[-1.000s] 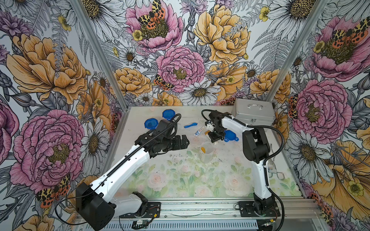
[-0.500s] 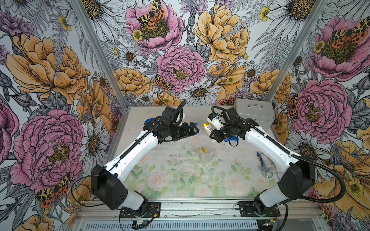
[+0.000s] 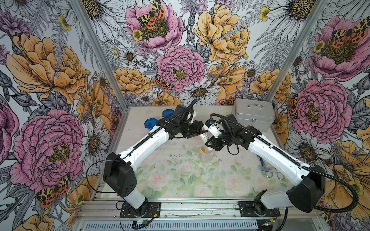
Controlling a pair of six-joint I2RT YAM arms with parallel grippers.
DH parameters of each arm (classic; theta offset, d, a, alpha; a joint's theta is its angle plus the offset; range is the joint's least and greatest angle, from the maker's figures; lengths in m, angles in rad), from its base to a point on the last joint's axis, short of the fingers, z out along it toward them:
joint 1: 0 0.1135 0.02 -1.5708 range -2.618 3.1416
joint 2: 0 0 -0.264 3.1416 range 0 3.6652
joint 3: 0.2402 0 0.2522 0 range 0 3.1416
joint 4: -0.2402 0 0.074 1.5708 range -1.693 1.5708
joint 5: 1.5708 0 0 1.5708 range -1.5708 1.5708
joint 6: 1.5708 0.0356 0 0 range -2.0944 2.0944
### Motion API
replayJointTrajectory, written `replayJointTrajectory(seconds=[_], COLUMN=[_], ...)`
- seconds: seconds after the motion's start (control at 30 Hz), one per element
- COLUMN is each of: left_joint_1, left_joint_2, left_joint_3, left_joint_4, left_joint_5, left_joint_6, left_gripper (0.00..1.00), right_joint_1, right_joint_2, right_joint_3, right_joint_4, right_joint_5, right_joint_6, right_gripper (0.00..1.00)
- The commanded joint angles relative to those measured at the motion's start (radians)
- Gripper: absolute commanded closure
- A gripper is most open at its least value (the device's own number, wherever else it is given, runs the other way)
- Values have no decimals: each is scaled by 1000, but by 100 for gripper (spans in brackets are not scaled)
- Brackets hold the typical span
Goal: Pack away toiletry kits
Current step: Pick up the toiletry item from the center of the board, then place the toiletry item into the container.
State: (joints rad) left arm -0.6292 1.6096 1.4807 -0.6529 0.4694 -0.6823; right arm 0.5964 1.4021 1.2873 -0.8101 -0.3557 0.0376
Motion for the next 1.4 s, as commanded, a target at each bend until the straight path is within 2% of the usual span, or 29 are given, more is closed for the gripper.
replayJointTrajectory(seconds=[0.0, 0.07, 0.17, 0.23, 0.37, 0.43, 0.47, 0.53, 0.63, 0.83, 1.0, 1.17, 1.37], left_joint_1=[-13, -15, -14, -12, -16, -36, -57, -99, -149, -199, -225, -252, -296], left_joint_2=[-9, -16, -27, -35, -57, -56, -52, -38, -18, 6, 9, 34, 50], left_joint_3=[-18, -26, -34, -40, -48, -33, -20, 2, 30, 57, 58, 56, 34], left_joint_4=[41, 46, 49, 49, 46, 38, 27, 22, 21, 22, 19, 18, 18], left_joint_5=[35, 38, 39, 39, -2, -47, -94, -178, -290, -424, -505, -517, -574], left_joint_6=[-5, -10, -13, -11, 14, 58, 87, 130, 160, 223, 264, 290, 318], left_gripper=[48, 61, 74, 81, 89, 90, 91, 94, 100, 100, 100, 100, 100], right_joint_1=[5, 6, 5, 5, -5, -27, -48, -99, -190, -281, -290, -292, -292], right_joint_2=[-36, -33, -31, -30, -56, -85, -106, -155, -224, -279, -267, -259, -249], right_joint_3=[1, 3, 2, 2, -38, -72, -96, -138, -183, -228, -230, -228, -218], right_joint_4=[61, 62, 71, 74, 75, 82, 89, 102, 100, 98, 100, 97, 98], right_joint_5=[-2, 4, 9, 9, 35, 32, 21, 2, -2, 65, 91, 111, 127], right_joint_6=[21, 19, 16, 24, 63, 84, 99, 120, 147, 221, 278, 299, 326], right_gripper=[94, 94, 93, 88, 51, 36, 29, 24, 21, 20, 20, 20, 11])
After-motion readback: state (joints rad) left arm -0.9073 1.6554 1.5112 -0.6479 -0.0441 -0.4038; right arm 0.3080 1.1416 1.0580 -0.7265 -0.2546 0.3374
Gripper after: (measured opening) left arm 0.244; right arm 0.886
